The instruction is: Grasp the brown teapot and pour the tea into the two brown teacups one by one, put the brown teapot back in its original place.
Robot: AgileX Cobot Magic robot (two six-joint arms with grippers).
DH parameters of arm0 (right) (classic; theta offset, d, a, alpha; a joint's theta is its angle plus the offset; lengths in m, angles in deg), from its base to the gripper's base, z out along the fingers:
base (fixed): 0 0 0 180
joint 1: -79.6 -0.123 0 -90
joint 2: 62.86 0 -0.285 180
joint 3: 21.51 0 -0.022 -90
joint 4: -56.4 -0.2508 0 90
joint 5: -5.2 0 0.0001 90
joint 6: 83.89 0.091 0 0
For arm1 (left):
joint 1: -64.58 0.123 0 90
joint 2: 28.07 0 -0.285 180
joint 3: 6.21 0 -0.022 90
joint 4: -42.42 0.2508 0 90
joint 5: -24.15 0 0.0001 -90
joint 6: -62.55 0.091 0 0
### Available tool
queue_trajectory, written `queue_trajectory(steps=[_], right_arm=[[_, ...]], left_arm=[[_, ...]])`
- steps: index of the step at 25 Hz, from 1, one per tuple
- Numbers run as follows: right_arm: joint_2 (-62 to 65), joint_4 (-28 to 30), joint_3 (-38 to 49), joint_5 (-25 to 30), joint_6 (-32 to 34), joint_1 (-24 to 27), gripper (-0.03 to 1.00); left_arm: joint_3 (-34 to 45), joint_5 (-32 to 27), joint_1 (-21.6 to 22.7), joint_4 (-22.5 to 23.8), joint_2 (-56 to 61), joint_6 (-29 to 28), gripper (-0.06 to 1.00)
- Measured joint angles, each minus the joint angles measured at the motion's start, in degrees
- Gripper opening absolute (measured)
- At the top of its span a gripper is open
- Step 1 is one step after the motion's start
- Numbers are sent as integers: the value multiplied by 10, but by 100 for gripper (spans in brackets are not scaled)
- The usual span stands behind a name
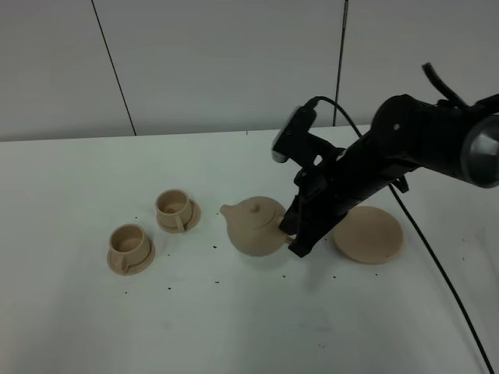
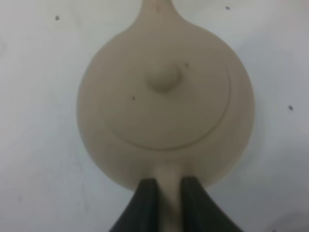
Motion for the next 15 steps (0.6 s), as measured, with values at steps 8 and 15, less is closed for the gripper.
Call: queue_trajectory(steps=[8, 15], right_arm=[[-9, 23, -24, 7, 0, -27, 10], [-9, 36, -24, -20, 0, -49, 10]], left_arm=[[0, 0, 0, 0, 0, 0, 27], [0, 0, 0, 0, 0, 0, 27]])
